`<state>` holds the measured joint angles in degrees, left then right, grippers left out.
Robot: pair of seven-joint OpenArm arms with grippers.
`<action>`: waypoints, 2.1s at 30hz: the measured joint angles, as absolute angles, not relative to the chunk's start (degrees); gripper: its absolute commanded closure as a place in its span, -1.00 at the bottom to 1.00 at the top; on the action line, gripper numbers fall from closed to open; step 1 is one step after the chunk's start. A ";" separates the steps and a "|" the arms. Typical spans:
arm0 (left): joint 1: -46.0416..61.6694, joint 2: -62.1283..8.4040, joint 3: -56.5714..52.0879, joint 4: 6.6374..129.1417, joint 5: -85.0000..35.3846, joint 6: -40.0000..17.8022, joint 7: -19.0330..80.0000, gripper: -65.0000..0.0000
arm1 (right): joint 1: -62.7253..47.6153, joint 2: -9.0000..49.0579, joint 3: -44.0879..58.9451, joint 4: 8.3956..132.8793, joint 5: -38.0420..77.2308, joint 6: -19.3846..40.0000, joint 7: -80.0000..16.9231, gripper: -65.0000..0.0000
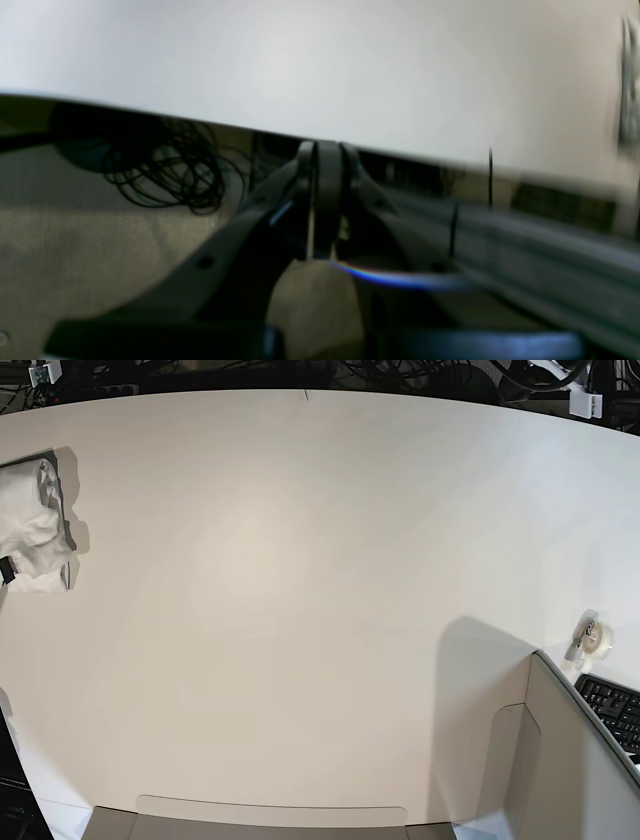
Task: Layout the t-shirt on the table in an organized manner, then fold the t-shirt properly
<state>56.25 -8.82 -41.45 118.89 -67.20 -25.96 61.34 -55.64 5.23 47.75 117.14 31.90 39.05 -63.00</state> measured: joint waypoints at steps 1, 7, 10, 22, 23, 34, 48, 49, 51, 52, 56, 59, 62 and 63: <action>56.86 -8.47 -43.16 118.89 -68.20 -25.96 61.76 1.00 | -55.64 5.02 48.27 117.14 31.88 39.07 -64.69 1.00; 57.74 -4.40 -53.87 115.13 -72.95 -26.22 66.65 1.00 | -55.22 3.05 52.10 117.03 31.75 39.05 -67.70 1.00; 57.30 -2.31 -57.17 108.14 -73.14 -25.85 68.20 1.00 | -55.33 2.48 52.42 116.71 30.63 39.05 -68.29 1.00; 47.05 -0.34 -57.58 67.99 -68.12 -25.74 69.30 1.00 | -44.21 -0.82 50.52 95.35 20.49 39.27 -69.91 1.00; 45.67 -0.34 -57.74 65.52 -67.13 -25.63 68.90 1.00 | -42.59 -1.10 50.54 92.60 19.14 39.29 -70.98 1.00; 28.27 -0.80 -55.13 50.33 -49.60 -25.71 57.30 1.00 | -25.93 -4.89 45.19 55.35 9.34 13.39 -50.94 1.00; 22.26 -10.11 9.32 33.95 -36.36 -25.43 15.05 1.00 | -11.88 5.23 -0.45 18.28 -3.20 10.28 -9.96 1.00; 20.71 -10.63 15.88 31.33 -34.89 -25.32 10.26 1.00 | -10.72 5.45 -1.78 16.67 -4.54 10.20 -7.88 1.00; 17.34 -10.96 26.13 25.65 -31.53 -25.58 3.66 1.00 | -8.97 5.50 -3.90 14.70 -5.63 10.17 -5.13 1.00; 15.55 -10.90 30.41 22.90 -30.09 -24.95 1.13 1.00 | -8.25 5.30 -4.56 14.04 -5.45 10.17 -4.16 1.00; 12.05 -9.69 38.74 17.63 -29.43 -8.34 -0.47 1.00 | -6.79 2.87 -5.28 13.50 -5.67 10.04 -3.33 1.00; 11.16 -8.67 39.77 17.63 -29.34 -0.47 -0.73 1.00 | -6.83 0.86 -5.19 13.96 -5.67 10.63 -3.14 1.00; 10.74 -7.16 39.66 17.61 -29.32 -0.82 -0.73 1.00 | -7.11 -0.40 -5.17 13.96 -5.65 10.63 -3.18 1.00; 10.39 -6.57 39.64 17.63 -29.32 -0.86 -0.73 1.00 | -7.14 -0.71 -5.17 13.96 -5.63 10.63 -3.18 1.00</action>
<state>10.39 -6.57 39.64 17.63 -29.32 -0.86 -0.73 -7.14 -0.71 -5.17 13.96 -5.63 10.63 -3.18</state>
